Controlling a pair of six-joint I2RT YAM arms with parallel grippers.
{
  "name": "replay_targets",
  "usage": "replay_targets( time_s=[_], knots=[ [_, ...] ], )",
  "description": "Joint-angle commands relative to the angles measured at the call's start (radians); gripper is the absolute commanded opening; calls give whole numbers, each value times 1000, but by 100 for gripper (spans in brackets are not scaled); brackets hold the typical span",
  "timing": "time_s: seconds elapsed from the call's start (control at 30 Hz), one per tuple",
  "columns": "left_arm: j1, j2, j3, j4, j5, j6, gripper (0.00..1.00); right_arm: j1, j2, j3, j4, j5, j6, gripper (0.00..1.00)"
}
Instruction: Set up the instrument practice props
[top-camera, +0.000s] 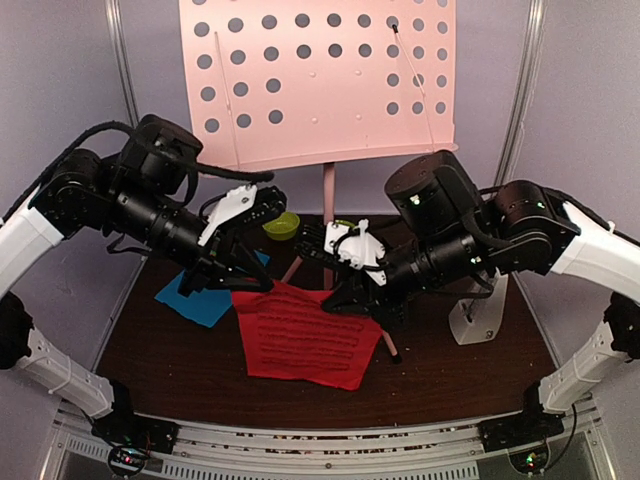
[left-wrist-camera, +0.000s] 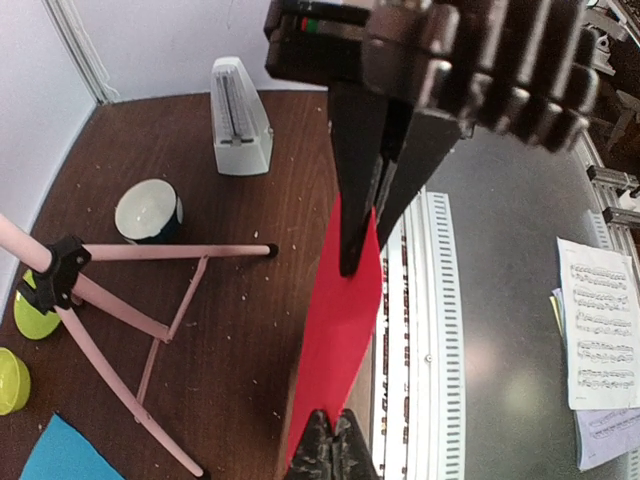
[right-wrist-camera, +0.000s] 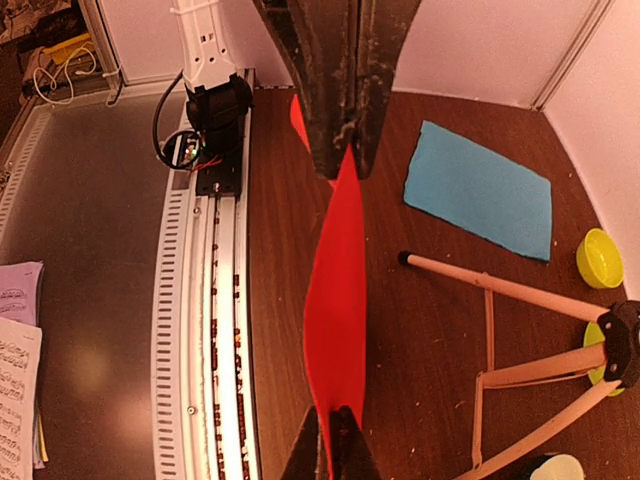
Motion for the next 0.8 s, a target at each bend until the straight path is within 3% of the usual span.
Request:
replay_targets(
  time_s=[0.0,0.13,0.27,0.4,0.63,0.73,0.77],
  knots=[
    [-2,-62,-45,158,-35,-39,11,7,-39,-1,21,42,24,0],
    [15,-174,-222,320,-70,-111,49,8,-99,-27,91,43,43,0],
    [46,-326,-421,504,-89,-182,63,6,-193,-69,182,35,73,0],
    [67,-446,-564,609,-89,-199,65,4,-284,-114,274,13,106,0],
    [70,-529,-652,639,-88,-209,61,4,-390,-163,366,48,177,0],
    [70,-549,-673,664,-100,-215,57,5,-415,-172,410,59,202,0],
    [70,-553,-674,675,-106,-215,51,4,-421,-175,420,64,208,0]
  ],
)
